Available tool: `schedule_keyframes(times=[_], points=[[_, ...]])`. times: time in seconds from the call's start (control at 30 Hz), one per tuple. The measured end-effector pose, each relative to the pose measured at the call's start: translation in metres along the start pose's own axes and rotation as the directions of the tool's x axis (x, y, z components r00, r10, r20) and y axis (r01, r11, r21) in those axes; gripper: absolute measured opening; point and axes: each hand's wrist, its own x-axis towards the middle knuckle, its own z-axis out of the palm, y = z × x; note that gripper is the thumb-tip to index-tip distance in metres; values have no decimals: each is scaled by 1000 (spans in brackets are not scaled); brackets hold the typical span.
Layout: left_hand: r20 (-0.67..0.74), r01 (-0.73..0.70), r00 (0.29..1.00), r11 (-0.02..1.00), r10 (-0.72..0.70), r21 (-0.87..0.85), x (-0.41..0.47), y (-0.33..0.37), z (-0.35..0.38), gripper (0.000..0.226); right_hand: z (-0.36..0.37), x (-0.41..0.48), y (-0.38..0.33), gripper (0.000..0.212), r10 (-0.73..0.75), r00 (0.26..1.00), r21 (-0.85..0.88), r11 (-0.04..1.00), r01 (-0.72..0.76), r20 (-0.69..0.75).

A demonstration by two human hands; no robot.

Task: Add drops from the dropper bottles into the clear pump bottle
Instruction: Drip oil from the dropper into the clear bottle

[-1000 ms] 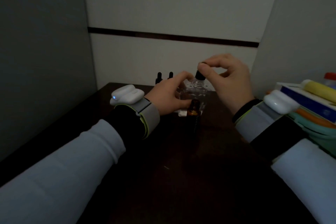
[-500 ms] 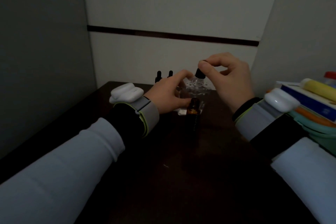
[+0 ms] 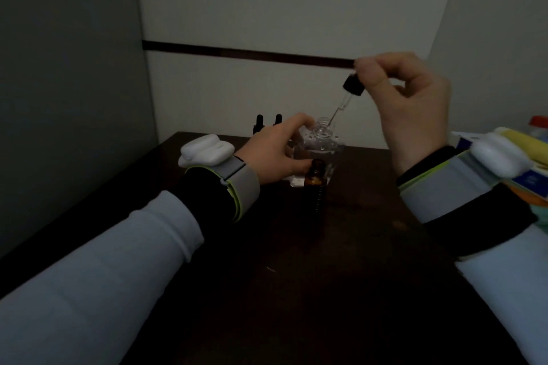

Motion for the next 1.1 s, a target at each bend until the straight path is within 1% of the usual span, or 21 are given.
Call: schedule_keyframes(times=[0.13, 0.27, 0.4, 0.57, 0.73, 0.87, 0.93, 1.03, 1.1], points=[[0, 0, 1000, 1000, 0, -2, 0, -1, 0, 52, 4, -6, 4, 11, 35, 993, -53, 998, -29, 113], [-6, -4, 1000, 1000, 4, -4, 0, 0, 1, 52, 6, -9, 9, 9, 61, 984, -64, 997, -51, 167], [-3, -6, 1000, 1000, 6, -13, -1, 1, 0, 53, 8, -13, 11, 14, 60, 972, -97, 995, -39, 227], [0, -5, 1000, 1000, 5, -11, -2, 3, -1, 53, 7, -12, 13, 9, 86, 964, -89, 994, -66, 252], [-1, -4, 1000, 1000, 4, -23, -2, 2, 0, 53, 7, -14, 11, 12, 101, 959, -90, 993, -79, 266], [-4, -2, 1000, 1000, 2, -2, -1, 2, 0, 53, 7, -14, 11, 20, 87, 955, -106, 993, -59, 284], [-8, -7, 1000, 1000, 7, 0, -1, 2, 0, 52, 8, -13, 11, 16, 66, 969, -97, 994, -44, 239], [-9, -10, 1000, 1000, 10, 5, -1, 2, 0, 51, 5, -8, 9, 7, -3, 999, -44, 999, 5, 53], [-5, -7, 1000, 1000, 7, 1, -1, 2, 0, 52, 3, -5, 8, 5, -49, 997, -41, 998, 47, -53]])
